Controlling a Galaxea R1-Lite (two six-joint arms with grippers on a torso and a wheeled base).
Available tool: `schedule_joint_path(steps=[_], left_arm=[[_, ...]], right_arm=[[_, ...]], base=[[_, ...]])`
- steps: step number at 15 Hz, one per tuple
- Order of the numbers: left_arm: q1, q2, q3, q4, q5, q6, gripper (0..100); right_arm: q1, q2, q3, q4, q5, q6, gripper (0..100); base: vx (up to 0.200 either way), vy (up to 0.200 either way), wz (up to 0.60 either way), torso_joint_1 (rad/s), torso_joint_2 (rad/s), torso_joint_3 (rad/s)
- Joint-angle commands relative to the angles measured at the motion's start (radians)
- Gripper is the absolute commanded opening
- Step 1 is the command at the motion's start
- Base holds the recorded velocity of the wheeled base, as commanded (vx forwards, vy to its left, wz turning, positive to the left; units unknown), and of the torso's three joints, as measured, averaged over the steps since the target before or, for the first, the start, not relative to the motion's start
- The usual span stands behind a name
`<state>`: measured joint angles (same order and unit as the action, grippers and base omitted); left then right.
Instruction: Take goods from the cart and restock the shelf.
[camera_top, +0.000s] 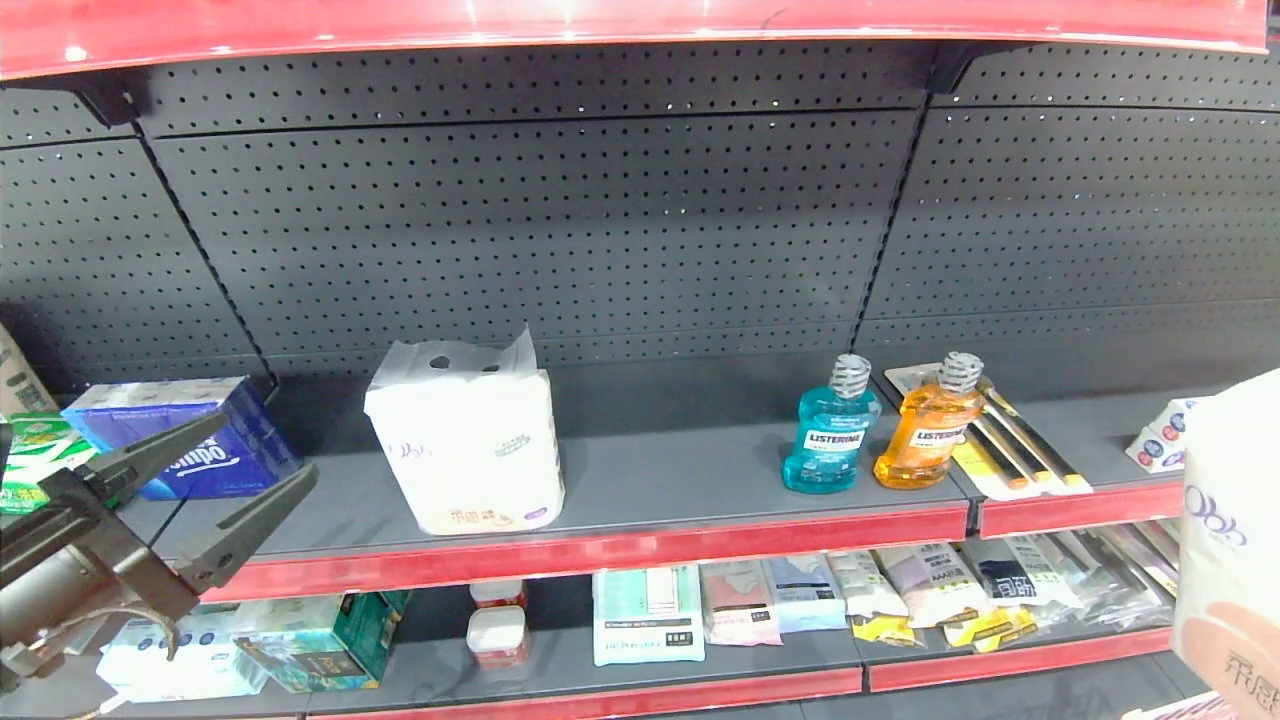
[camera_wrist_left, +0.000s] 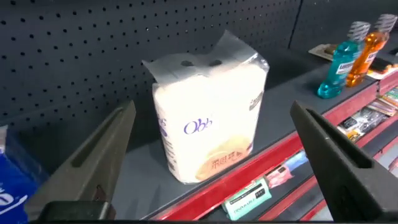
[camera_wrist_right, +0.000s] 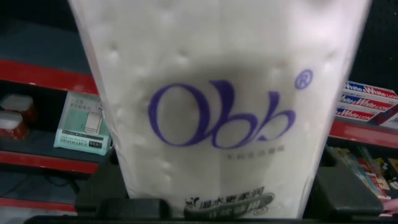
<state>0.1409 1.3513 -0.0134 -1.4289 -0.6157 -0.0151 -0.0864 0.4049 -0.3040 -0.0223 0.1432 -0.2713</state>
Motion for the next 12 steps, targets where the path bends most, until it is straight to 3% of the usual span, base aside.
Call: schedule_joint_path(steps=[1, 4, 7, 8, 10, 12], left_arm=[[0.000, -0.119, -0.036, 0.074, 0.034, -0.003, 100], [0.000, -0.305, -0.120, 0.372, 0.120, -0.025, 100], [-0.001, -0.616, -0.237, 0.903, 0.125, -0.026, 100], [0.000, -0.705, -0.246, 1.024, 0.126, -0.025, 100], [0.000, -0.839, -0.243, 1.141, 0.131, -0.023, 100], [0.000, -0.971, -0.238, 1.272, 0.185, -0.026, 100]], right_arm=[[0.000, 0.032, -0.017, -0.004, 0.001, 0.001, 0], [0.002, 0.045, -0.047, -0.004, 0.003, 0.001, 0], [0.000, 0.084, -0.081, -0.014, 0.003, 0.007, 0], [0.000, 0.083, -0.084, -0.014, 0.007, 0.010, 0], [0.002, 0.083, -0.079, -0.014, 0.009, 0.010, 0], [0.002, 0.081, -0.073, -0.013, 0.009, 0.010, 0]], base=[[0.000, 0.000, 0.00, 0.000, 0.00, 0.000], [0.000, 0.000, 0.00, 0.000, 0.00, 0.000], [0.000, 0.000, 0.00, 0.000, 0.00, 0.000], [0.000, 0.000, 0.00, 0.000, 0.00, 0.000], [0.000, 0.000, 0.00, 0.000, 0.00, 0.000], [0.000, 0.000, 0.00, 0.000, 0.00, 0.000]])
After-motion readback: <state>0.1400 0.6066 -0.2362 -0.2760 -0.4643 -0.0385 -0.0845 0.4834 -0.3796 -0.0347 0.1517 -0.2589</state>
